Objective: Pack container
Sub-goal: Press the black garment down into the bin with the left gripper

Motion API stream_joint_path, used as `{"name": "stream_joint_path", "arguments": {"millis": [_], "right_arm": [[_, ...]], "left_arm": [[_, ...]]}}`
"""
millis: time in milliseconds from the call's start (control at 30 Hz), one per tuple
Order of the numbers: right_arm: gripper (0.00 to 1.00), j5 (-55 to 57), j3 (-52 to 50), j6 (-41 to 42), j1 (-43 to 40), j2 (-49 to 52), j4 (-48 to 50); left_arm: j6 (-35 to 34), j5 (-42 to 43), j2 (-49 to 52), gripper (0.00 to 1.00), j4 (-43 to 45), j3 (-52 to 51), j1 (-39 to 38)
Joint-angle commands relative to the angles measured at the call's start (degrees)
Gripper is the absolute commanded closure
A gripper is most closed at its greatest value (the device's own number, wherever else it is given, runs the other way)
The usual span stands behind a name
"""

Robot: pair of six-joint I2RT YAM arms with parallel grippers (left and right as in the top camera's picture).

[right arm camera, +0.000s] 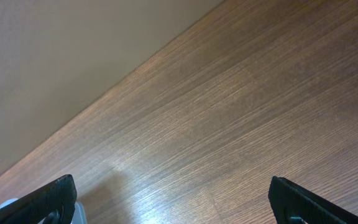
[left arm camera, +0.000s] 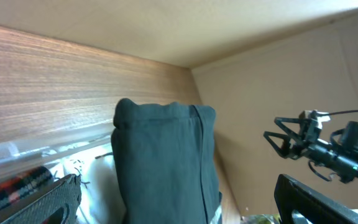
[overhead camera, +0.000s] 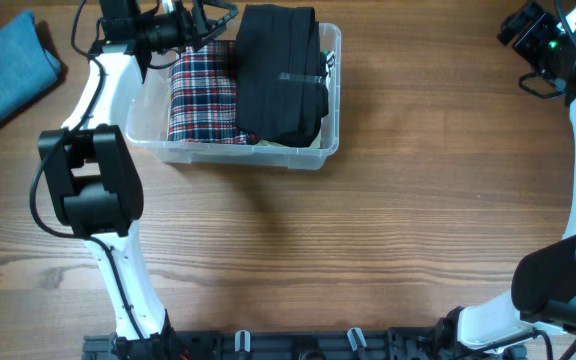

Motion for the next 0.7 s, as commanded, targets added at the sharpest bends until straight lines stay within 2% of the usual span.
{"name": "stream_joint_path", "arguments": {"millis": [0, 100, 233, 333, 367, 467, 567, 667], "right_arm": [[0.00, 0.6, 0.6, 0.8, 0.2, 0.5, 0.1], [0.00, 0.6, 0.6, 0.8, 0.2, 0.5, 0.1], [0.00, 0.6, 0.6, 0.8, 0.2, 0.5, 0.1], [0.00, 0.6, 0.6, 0.8, 0.2, 0.5, 0.1], [0.00, 0.6, 0.6, 0.8, 0.2, 0.5, 0.1], [0.00, 0.6, 0.6, 0.8, 0.2, 0.5, 0.1], [0.00, 0.6, 0.6, 0.8, 0.2, 0.5, 0.1], [0.00, 0.6, 0.6, 0.8, 0.2, 0.5, 0.1]], "left_arm": [[5.5, -10.1, -8.0, 0.00, -2.5, 0.7, -2.3], [13.5, -27.6, -14.6, 0.01, -12.0, 0.7, -5.3], [23.1, -61.4, -22.3, 0.00, -24.6, 0.7, -15.8], [33.0, -66.5, -21.8, 0.00, -26.6, 0.7, -23.3], [32.9, -69.6, -21.4, 0.09, -26.2, 0.7, -24.9], [30.4, -77.9, -19.3, 0.73, -24.9, 0.7, -28.1], [23.7, -78.8, -16.4, 0.91, -24.9, 0.7, -28.0], [22.1, -77.5, -13.3, 0.95, -24.9, 0.7, -28.4]]}}
